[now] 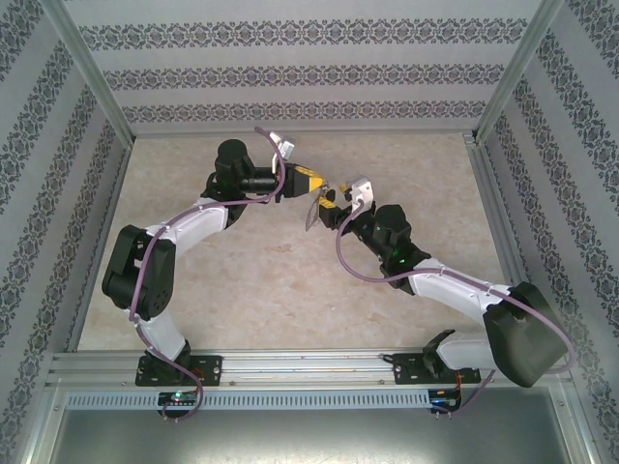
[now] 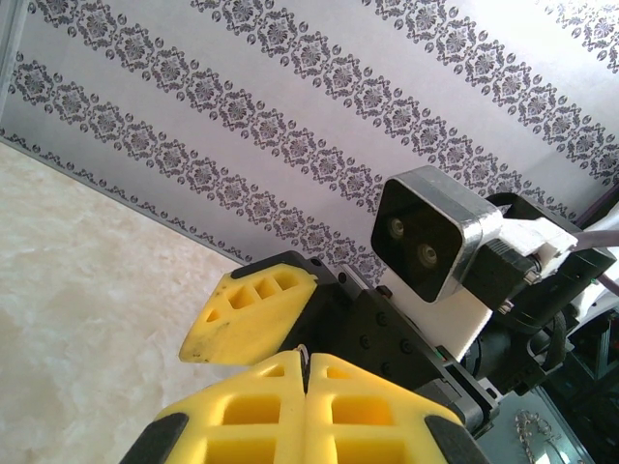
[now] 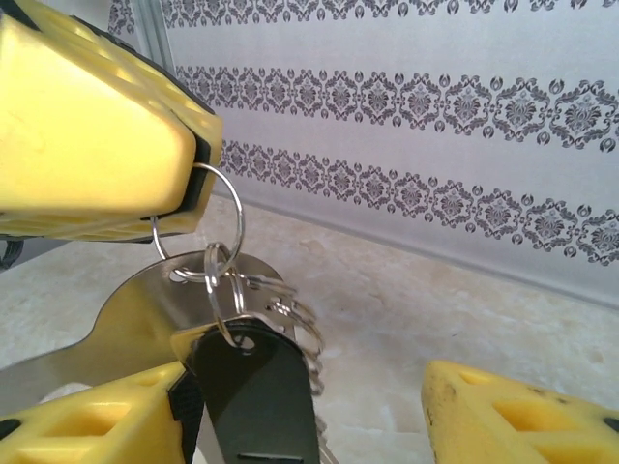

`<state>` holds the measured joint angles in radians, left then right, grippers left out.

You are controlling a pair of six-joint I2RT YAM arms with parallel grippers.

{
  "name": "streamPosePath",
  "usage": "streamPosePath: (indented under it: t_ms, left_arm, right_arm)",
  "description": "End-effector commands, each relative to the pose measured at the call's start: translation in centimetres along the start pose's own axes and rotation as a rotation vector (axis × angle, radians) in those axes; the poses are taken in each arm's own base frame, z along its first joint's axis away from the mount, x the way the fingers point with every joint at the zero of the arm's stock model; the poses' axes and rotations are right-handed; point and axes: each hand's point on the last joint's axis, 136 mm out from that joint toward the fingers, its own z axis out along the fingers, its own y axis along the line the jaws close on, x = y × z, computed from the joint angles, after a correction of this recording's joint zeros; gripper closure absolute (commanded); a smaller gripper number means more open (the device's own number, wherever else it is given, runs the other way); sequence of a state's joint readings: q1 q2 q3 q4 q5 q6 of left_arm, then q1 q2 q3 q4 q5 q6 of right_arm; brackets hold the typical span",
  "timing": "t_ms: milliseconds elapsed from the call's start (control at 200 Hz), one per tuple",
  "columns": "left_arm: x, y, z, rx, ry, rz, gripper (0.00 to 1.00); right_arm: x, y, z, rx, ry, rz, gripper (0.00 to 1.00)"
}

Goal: Put the keys on the keyring

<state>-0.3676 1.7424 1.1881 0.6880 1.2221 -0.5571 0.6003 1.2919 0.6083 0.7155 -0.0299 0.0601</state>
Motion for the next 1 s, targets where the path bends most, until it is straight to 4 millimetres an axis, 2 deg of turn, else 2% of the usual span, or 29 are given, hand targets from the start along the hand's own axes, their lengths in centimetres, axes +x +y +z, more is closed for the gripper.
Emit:
streamPosePath:
  t_ms: [0, 335, 430, 580, 685, 789, 929, 994]
  left_arm:
    - [-1.6, -1.9, 0.3, 0.029, -0.012, 0.079, 1.0]
    - [-1.7, -1.8, 0.3, 0.026, -0.011, 0.083, 1.0]
    - [-1.7, -1.8, 0.3, 0.026, -0.011, 0.083, 1.0]
    - [-1.9, -1.7, 0.4, 0.03, -0.014, 0.081, 1.0]
    - [-2.0, -1.8, 0.5, 0.033, -0.017, 0.08, 1.0]
    - [-2.0, -1.7, 0.5, 0.034, -0.018, 0.079, 1.0]
    - [-2.1, -1.7, 0.5, 0.034, -0.018, 0.08, 1.0]
    - [-2.1, -1.7, 0.5, 0.035, -0.017, 0.079, 1.0]
  right_arm:
    - [-1.1, -0.2, -0.1, 0.026, -0.05, -0.035, 0.41]
    - [-0.1, 0.5, -0.7, -0.009, -0.023, -0.051, 0.55]
    - [0.6, 0.6, -0.9, -0.017, 0.006, -0.055, 0.63]
    - [0.5, 0.8, -1.1, -0.027, 0.007, -0.061, 0.76]
    - [0.3, 1.0, -1.2, -0.034, 0.006, -0.063, 0.89]
    - [0.4, 1.1, -1.2, -0.041, 0.011, -0.064, 0.96]
    - [0.3, 1.2, -1.2, -0.05, 0.011, -0.064, 0.96]
    - [0.4, 1.2, -1.3, -0.051, 0.014, -0.063, 0.88]
